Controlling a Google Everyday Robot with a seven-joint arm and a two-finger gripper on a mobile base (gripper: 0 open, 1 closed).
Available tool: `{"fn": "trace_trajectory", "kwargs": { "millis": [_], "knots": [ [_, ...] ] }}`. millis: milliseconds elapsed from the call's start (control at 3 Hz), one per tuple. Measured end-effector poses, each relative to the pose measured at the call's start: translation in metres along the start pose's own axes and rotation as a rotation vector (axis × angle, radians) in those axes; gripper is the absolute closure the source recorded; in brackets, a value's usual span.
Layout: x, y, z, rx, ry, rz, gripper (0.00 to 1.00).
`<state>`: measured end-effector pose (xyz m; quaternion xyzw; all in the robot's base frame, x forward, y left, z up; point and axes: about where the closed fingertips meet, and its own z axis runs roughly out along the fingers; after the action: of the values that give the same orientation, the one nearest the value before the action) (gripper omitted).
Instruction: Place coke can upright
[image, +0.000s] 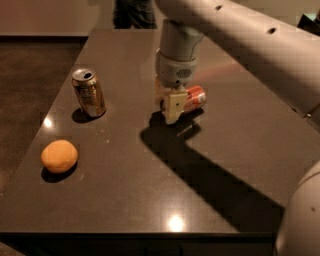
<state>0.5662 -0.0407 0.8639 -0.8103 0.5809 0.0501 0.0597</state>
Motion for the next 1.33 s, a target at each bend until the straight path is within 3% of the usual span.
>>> {"fn": "trace_trajectory", "kwargs": {
  "millis": [333,667,1000,1333],
  "knots": [
    [-0.003,-0.001,-0.021,0.031,-0.067,0.048,0.95],
    [-0.009,0.002,-0.049,0.079,-0.180,0.100,1.00],
    [-0.015,0.008,-0.073,0.110,-0.334,0.156,1.00],
    [-0.013,0.013,-0.088,0.139,-0.541,0.261,1.00]
  ]
}}
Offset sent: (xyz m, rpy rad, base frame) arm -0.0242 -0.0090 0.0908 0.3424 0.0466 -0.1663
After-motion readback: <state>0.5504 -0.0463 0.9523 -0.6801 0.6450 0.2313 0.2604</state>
